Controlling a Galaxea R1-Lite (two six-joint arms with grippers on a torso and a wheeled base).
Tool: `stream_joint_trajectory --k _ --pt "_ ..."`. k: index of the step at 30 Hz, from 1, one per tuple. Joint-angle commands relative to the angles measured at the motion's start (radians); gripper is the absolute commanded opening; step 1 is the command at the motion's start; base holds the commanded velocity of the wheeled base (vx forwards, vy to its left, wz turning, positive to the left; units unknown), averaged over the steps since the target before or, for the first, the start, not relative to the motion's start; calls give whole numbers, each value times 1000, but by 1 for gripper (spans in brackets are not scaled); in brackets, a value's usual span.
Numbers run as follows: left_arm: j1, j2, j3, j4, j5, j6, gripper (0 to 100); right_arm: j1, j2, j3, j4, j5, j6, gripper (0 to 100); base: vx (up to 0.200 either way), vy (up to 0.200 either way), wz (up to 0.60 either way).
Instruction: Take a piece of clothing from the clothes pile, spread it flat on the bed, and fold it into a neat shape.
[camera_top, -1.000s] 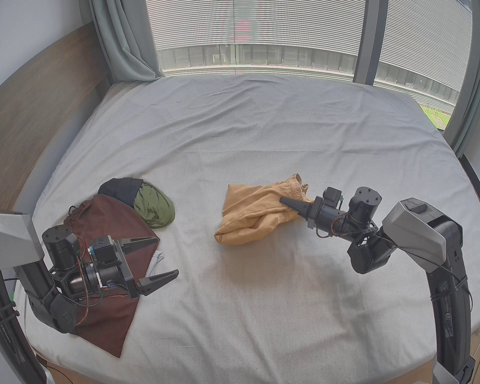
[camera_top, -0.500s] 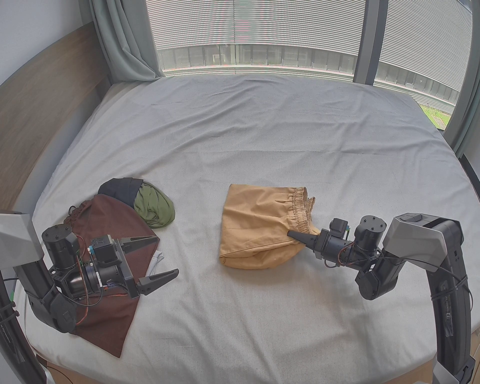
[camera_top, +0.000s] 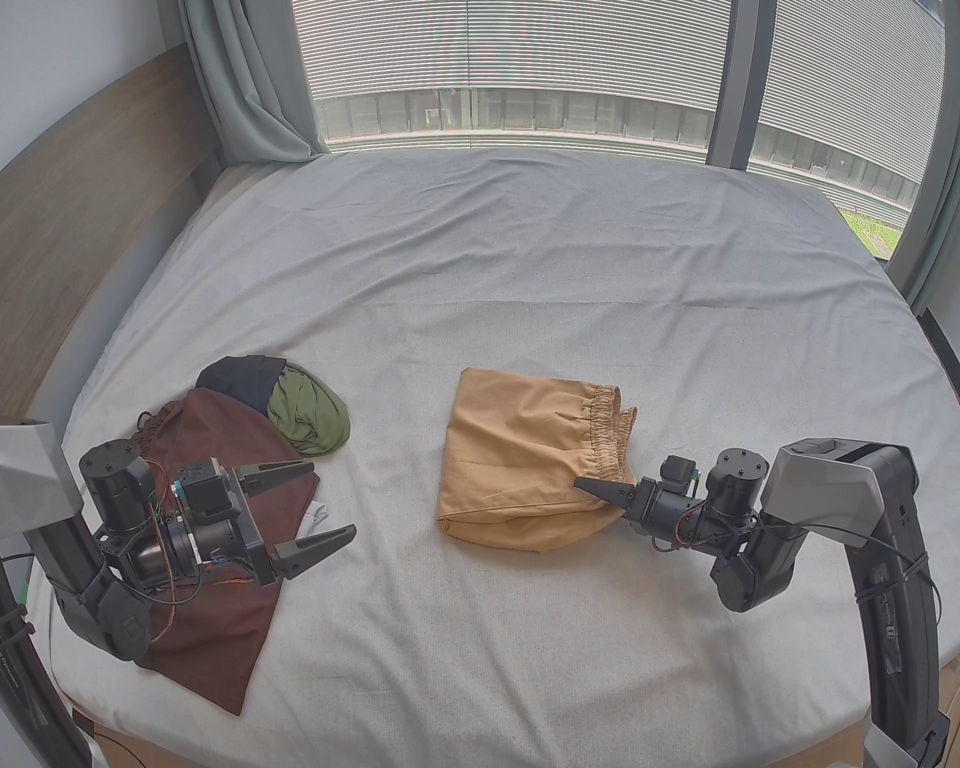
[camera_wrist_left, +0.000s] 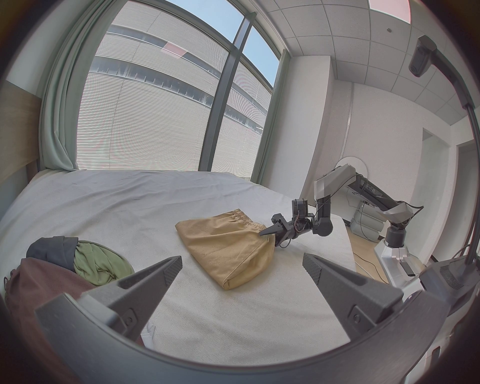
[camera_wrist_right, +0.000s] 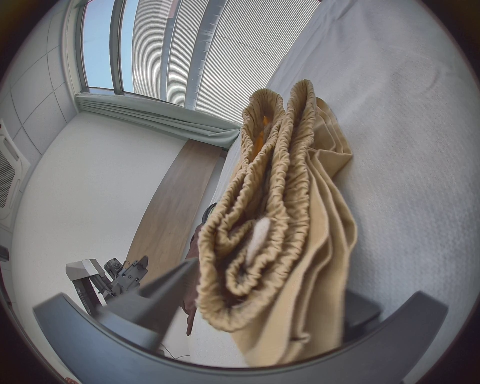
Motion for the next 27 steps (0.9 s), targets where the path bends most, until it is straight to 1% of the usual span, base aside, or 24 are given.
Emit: stream_joint_trajectory --k 1,6,7,9,14,16,17,20,23,27 --pt "0 -7 -1 -1 0 -2 100 0 -12 62 1 5 -29 100 0 0 0" --pt "0 -22 -4 1 0 -9 100 0 -76 177 0 3 -70 100 0 0 0" --pt "0 -22 -4 1 0 -9 100 0 -76 177 0 3 -70 100 0 0 0" --pt "0 -32 -2 1 0 -25 100 -1 -118 259 -2 3 -121 100 0 0 0" --pt "9 -32 -5 -1 0 -33 100 -24 -213 353 -2 0 -164 100 0 0 0" --pt "9 -32 -5 -1 0 -33 100 -27 -230 359 -2 0 -164 100 0 0 0" --pt "8 -38 -5 -1 0 -33 100 -35 -293 378 0 2 -162 100 0 0 0" --pt "5 -47 -5 -1 0 -36 100 -46 -382 396 1 2 -159 100 0 0 0" --pt "5 -47 -5 1 0 -36 100 -36 -443 399 4 3 -141 100 0 0 0" --pt "0 -47 -5 -1 0 -36 100 -16 -455 368 6 2 -110 100 0 0 0"
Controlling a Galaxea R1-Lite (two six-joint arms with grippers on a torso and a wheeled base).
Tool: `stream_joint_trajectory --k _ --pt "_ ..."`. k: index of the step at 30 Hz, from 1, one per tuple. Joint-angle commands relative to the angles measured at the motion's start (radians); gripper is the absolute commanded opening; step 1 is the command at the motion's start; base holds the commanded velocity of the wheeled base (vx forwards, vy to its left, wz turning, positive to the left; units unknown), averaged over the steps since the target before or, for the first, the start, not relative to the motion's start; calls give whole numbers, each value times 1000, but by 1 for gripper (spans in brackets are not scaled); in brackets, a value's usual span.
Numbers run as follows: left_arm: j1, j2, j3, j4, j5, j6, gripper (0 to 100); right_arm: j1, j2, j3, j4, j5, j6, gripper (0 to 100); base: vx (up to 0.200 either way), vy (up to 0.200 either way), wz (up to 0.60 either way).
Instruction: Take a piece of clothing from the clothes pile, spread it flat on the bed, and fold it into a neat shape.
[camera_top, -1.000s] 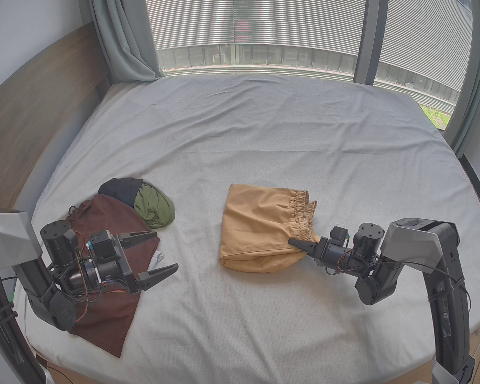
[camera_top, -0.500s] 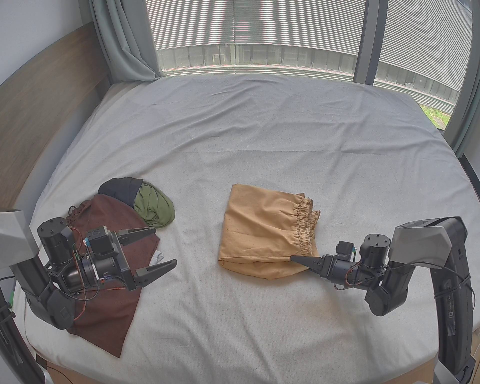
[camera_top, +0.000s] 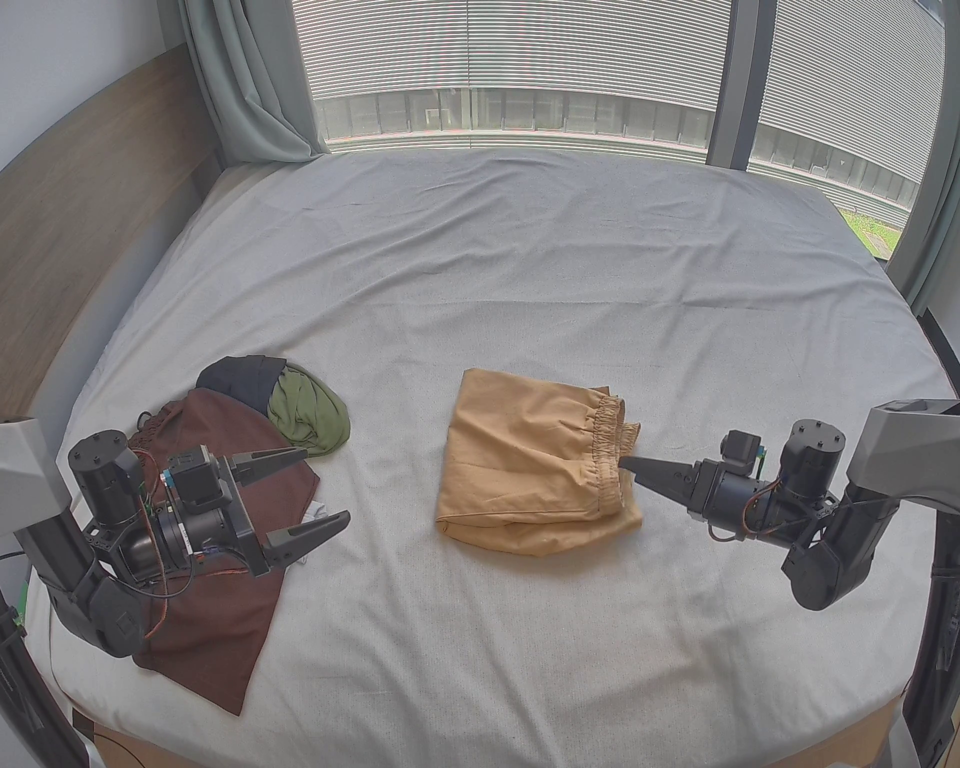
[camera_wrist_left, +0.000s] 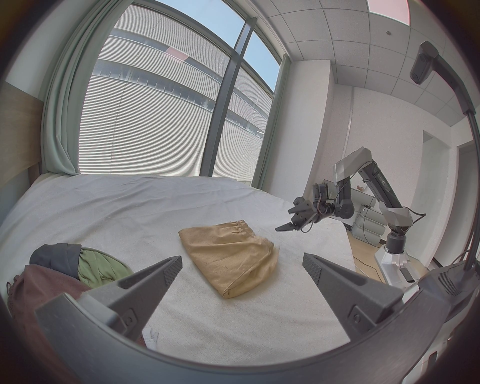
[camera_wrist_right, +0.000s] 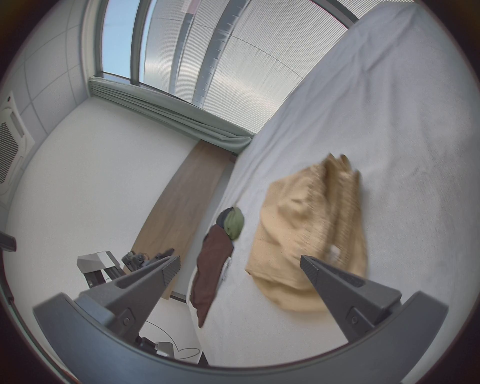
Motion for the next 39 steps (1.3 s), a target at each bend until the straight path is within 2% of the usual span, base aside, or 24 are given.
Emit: stream_joint_trajectory --k 1,6,12,27,32,33,36,39 --pt "-5 -6 0 1 0 0 100 26 -80 -45 2 0 20 100 0 0 0" --pt "-3 -5 0 1 0 0 100 38 31 -181 10 0 50 100 0 0 0" --pt "-3 -5 0 1 0 0 100 42 193 -292 16 -2 49 100 0 0 0" --pt "-3 1 3 1 0 -2 100 69 308 -336 8 -5 33 100 0 0 0" --pt "-14 -6 12 -1 -6 -35 100 70 250 -293 -2 -5 14 100 0 0 0" --pt "-28 -19 15 -1 -9 -46 100 73 160 -241 -1 -3 -20 100 0 0 0" --pt "-58 -57 27 1 -8 -54 100 88 37 -171 -2 -5 -32 100 0 0 0" --pt "-124 -109 63 1 -8 -78 100 101 -140 -48 -2 -5 -66 100 0 0 0"
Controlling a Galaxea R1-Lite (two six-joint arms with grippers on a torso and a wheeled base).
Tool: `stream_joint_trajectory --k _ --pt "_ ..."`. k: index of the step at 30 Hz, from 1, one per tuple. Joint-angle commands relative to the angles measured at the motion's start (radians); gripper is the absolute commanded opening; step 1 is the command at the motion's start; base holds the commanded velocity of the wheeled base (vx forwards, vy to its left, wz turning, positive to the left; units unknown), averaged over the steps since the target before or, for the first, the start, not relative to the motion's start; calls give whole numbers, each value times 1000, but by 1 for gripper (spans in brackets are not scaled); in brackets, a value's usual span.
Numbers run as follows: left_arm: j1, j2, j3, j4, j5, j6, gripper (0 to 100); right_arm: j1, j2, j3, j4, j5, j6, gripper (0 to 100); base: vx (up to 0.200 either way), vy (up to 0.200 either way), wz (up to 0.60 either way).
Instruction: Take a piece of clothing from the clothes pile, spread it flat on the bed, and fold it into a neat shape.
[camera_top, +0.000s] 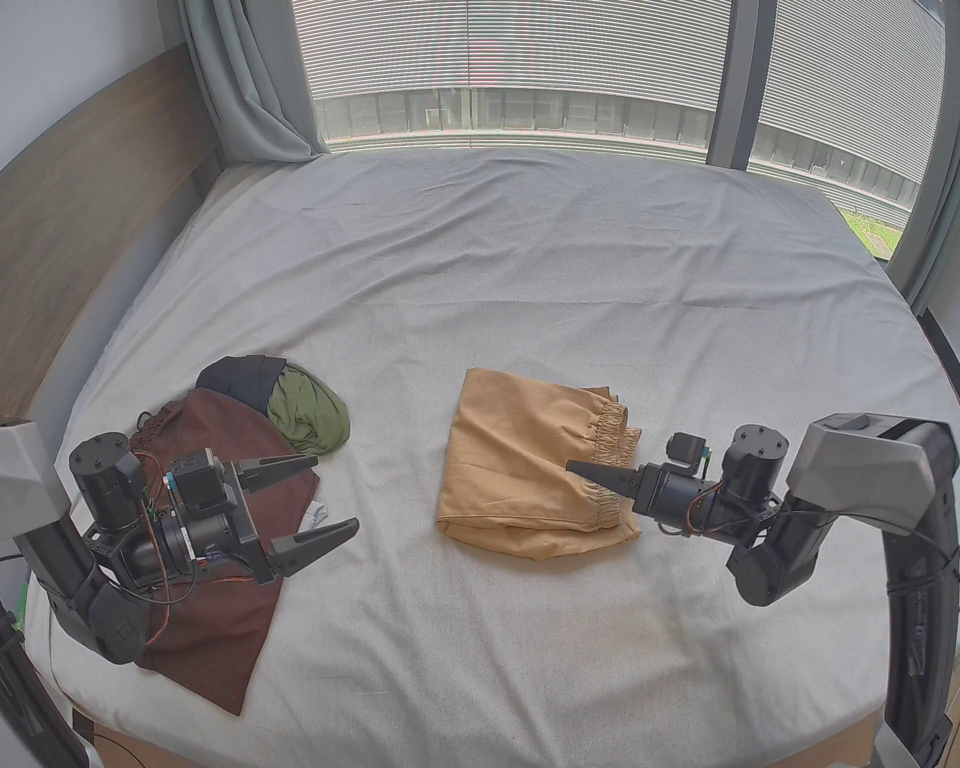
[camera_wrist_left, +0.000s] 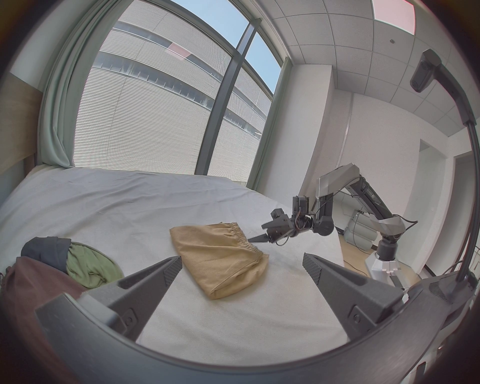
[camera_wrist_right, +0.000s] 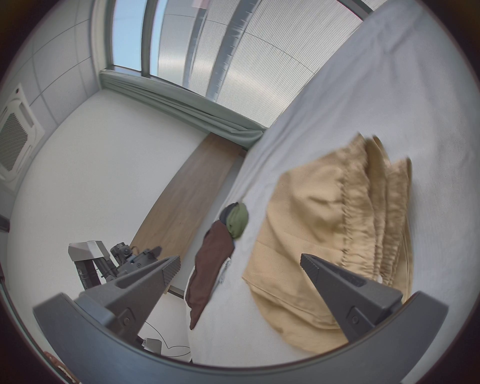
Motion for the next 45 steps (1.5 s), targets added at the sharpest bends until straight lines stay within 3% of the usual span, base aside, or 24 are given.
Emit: stream_joint_trajectory --k 1,3,4,5,7,8,9,10,16,17,19,28,29,36,38,40,45 --pt "-107 -105 50 -1 -2 -36 100 24 -380 243 0 0 -83 100 0 0 0" --pt "-136 -162 72 0 -2 -36 100 20 -478 341 0 -1 -172 100 0 0 0" --pt "-136 -162 72 0 -2 -36 100 20 -478 341 0 -1 -172 100 0 0 0" --pt "-182 -212 104 0 0 -39 100 7 -556 421 10 -6 -264 100 0 0 0" --pt "-224 -240 135 0 0 -42 100 -11 -615 477 18 -39 -321 100 0 0 0" --pt "-264 -264 159 0 2 -45 100 -26 -659 530 24 -89 -365 100 0 0 0" --pt "-343 -310 181 0 3 -47 100 -59 -734 628 29 -147 -465 100 0 0 0" --pt "-350 -312 181 0 5 -47 100 -62 -740 634 29 -148 -471 100 0 0 0" --pt "-501 -427 227 3 43 -48 100 -240 -954 839 29 -161 -709 100 0 0 0" --pt "-517 -458 243 6 78 -50 100 -286 -998 864 30 -156 -775 100 0 0 0" --pt "-518 -505 265 16 141 -50 100 -326 -1079 864 58 -151 -809 100 0 0 0" --pt "-463 -777 331 147 330 -111 100 -330 -1578 864 421 -93 -703 100 0 0 0" --pt "-406 -864 329 193 357 -137 100 -330 -1725 858 582 -61 -695 100 0 0 0" --pt "-261 -1001 329 276 380 -143 100 -327 -2047 778 1027 -44 -692 100 0 0 0" --pt "-196 -1094 328 355 377 -145 100 -292 -2176 740 1193 -33 -658 100 0 0 0" --pt "-192 -1110 328 368 377 -145 100 -286 -2190 737 1205 -33 -654 100 0 0 0" --pt "-155 -1369 331 631 364 -173 100 -269 -2383 806 1329 -41 -623 100 0 0 0"
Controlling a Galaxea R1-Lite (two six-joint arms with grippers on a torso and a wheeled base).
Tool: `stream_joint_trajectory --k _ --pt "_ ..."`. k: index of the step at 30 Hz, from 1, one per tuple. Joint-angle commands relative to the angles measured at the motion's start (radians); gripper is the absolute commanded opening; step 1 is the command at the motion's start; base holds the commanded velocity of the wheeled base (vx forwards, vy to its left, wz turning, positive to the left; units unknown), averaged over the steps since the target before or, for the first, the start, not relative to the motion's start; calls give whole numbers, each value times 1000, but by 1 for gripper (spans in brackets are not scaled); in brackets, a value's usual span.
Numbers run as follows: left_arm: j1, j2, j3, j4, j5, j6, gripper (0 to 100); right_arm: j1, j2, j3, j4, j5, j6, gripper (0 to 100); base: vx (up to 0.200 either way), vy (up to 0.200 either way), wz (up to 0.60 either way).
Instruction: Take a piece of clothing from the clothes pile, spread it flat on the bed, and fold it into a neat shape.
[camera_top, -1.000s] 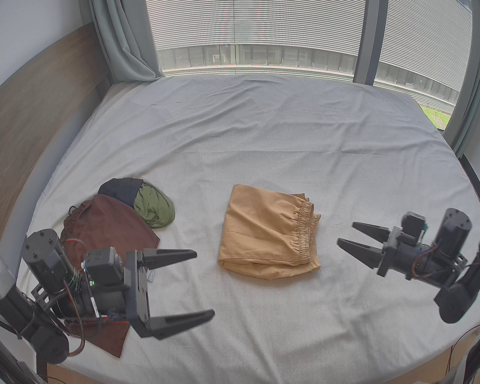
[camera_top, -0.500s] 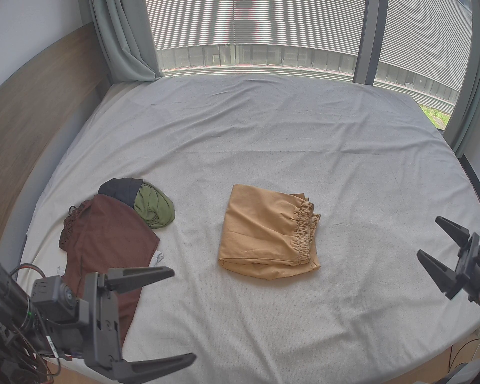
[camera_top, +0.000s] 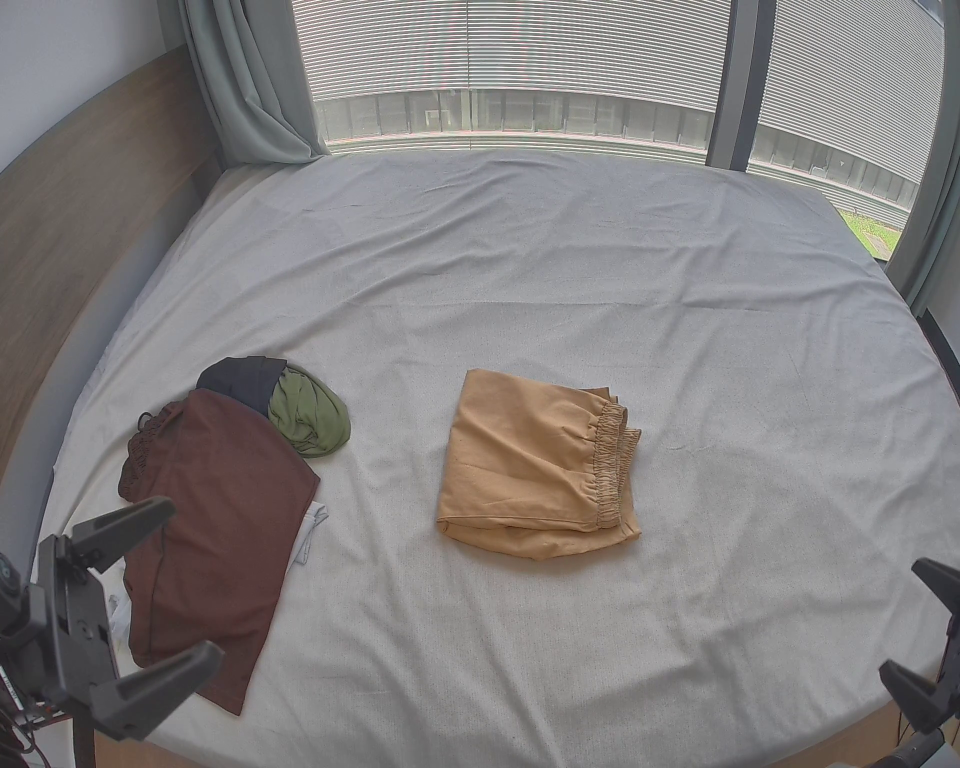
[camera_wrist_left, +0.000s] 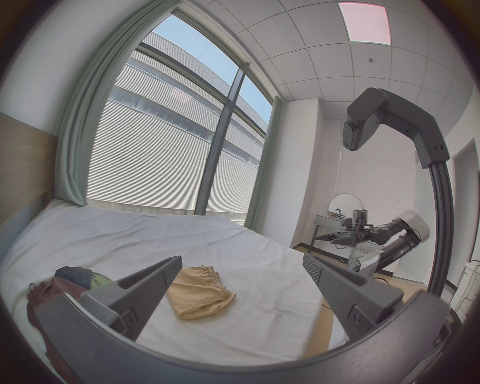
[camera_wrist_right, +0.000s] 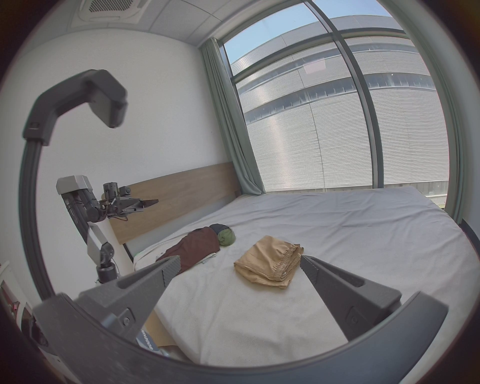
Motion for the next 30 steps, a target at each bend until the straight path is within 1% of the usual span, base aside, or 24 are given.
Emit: stream_joint_trajectory --k 1,2,3,4,5,6,7,8,10,12,13,14,15,17,18,19,20,21,22,23,26,30 --pt "132 -440 18 311 10 -55 100 17 -432 34 242 13 52 100 0 0 0" --pt "137 -453 18 323 9 -61 100 12 -443 49 250 10 52 100 0 0 0" --pt "168 -529 18 403 -5 -83 100 6 -446 74 297 -35 10 100 0 0 0" --pt "186 -564 18 441 -11 -92 100 7 -446 74 333 -110 -33 100 0 0 0" --pt "207 -599 18 489 -11 -100 100 7 -443 74 363 -233 -70 100 0 0 0" --pt "232 -636 16 541 -5 -107 100 7 -443 74 368 -378 -91 100 0 0 0" --pt "232 -636 16 541 -5 -107 100 7 -443 74 368 -378 -91 100 0 0 0" --pt "283 -713 16 636 -5 -115 100 7 -443 74 360 -581 -105 100 0 0 0" --pt "327 -809 18 726 -10 -113 100 7 -443 74 359 -619 -116 100 0 0 0" --pt "349 -851 18 765 -11 -113 100 7 -441 74 359 -627 -116 100 0 0 0" --pt "388 -934 16 852 -8 -115 100 6 -440 74 362 -656 -109 100 0 0 0" --pt "402 -977 18 903 -4 -115 100 6 -440 74 362 -674 -102 100 0 0 0" --pt "401 -986 16 958 16 -98 100 6 -440 74 363 -713 -82 100 0 0 0" --pt "401 -986 16 999 59 -80 100 4 -440 74 365 -728 -57 100 0 0 0" --pt "401 -986 16 1050 141 -43 100 4 -440 72 369 -725 -36 100 0 0 0" --pt "401 -986 16 1072 167 -21 100 4 -440 72 373 -723 -30 100 0 0 0" --pt "401 -986 16 1111 197 22 100 6 -440 71 380 -719 -22 100 0 0 0" --pt "401 -986 16 1115 197 26 100 6 -440 71 380 -717 -19 100 0 0 0" --pt "401 -986 15 1127 216 95 100 4 -440 71 376 -688 26 100 0 0 0" --pt "401 -986 15 1118 237 129 100 4 -440 72 371 -691 41 100 0 0 0" --pt "401 -986 16 1116 326 150 100 4 -440 72 366 -707 41 100 0 0 0" --pt "402 -986 16 1121 449 167 100 4 -440 74 365 -693 16 100 0 0 0"
